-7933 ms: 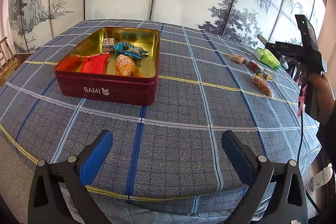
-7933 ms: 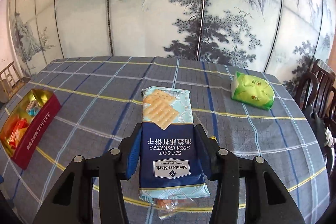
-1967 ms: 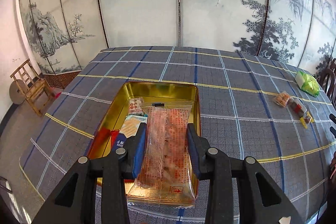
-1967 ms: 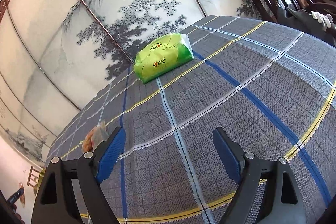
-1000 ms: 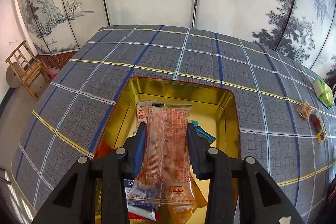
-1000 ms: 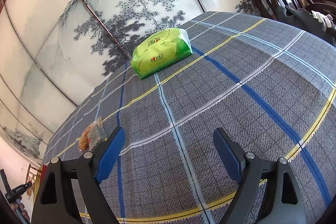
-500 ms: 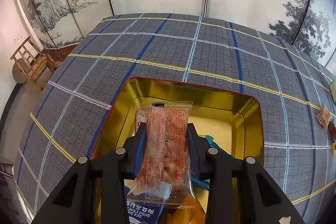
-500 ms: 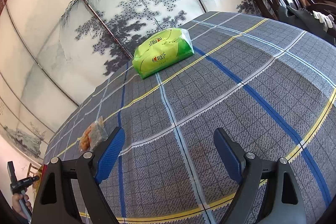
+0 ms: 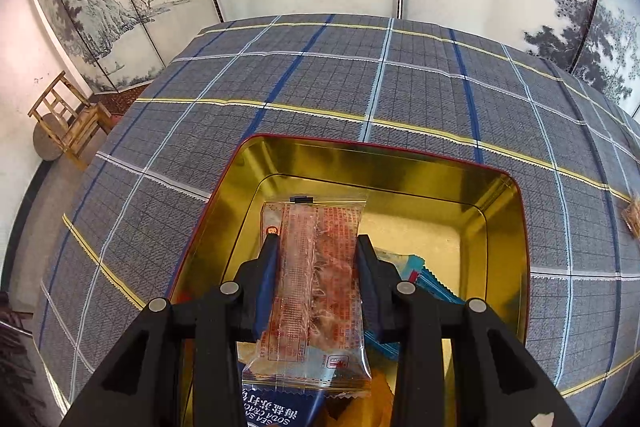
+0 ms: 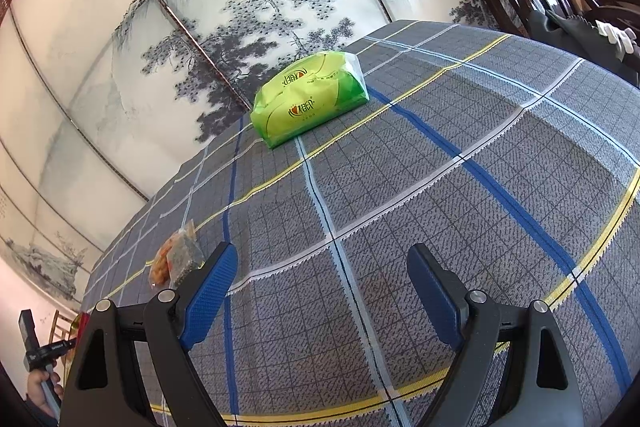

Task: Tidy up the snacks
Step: 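Carry the shrimp-chip packet into the tin and open the left gripper, then lower the right gripper to the yellow-wrapped snack and grasp it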

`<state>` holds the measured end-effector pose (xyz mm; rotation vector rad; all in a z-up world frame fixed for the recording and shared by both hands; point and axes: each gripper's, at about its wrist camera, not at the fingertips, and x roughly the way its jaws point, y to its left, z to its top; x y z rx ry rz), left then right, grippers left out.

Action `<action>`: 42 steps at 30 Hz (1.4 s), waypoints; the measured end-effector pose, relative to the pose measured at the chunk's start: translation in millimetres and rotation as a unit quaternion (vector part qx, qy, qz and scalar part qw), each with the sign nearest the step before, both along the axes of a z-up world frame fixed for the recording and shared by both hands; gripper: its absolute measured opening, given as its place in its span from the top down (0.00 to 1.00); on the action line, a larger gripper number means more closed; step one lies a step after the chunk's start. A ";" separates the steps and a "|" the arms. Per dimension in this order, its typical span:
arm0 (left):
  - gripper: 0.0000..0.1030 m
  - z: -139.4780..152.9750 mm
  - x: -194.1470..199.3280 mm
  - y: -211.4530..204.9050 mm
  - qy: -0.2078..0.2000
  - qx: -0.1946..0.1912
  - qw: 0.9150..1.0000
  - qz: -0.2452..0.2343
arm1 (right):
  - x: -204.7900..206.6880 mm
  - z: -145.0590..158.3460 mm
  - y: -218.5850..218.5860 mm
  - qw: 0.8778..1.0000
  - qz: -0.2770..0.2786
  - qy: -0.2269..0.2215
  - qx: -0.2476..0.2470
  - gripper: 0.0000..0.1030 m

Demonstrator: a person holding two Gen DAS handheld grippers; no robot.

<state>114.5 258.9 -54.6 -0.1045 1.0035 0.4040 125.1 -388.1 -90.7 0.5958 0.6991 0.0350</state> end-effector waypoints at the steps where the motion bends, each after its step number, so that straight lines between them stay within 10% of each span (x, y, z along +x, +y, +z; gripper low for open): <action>1: 0.68 0.0 0.2 0.1 0.000 0.000 1.000 0.000 | 0.0 0.0 -0.5 1.000 0.000 0.000 0.000 0.15; 10: 0.39 7.2 -9.4 4.4 -0.018 -0.028 0.999 0.001 | 0.4 -1.2 0.6 1.000 0.001 0.002 0.000 0.15; 18: 0.00 69.8 -97.0 -14.4 -0.151 -0.011 0.988 -0.022 | 5.1 -6.2 10.8 0.999 0.009 0.027 -0.033 0.13; 30: 0.00 23.5 -227.9 -53.2 -0.142 -0.057 0.986 -0.074 | 16.1 23.6 166.4 0.953 0.163 0.018 -0.254 0.13; 33: 0.00 11.1 -238.8 -63.9 -0.138 -0.078 0.984 -0.077 | 28.6 18.1 168.3 0.963 0.165 0.034 -0.213 0.15; 42: 0.00 12.5 -252.0 -79.7 -0.152 -0.118 0.976 -0.097 | 35.2 9.2 168.1 0.965 0.146 0.056 -0.211 0.65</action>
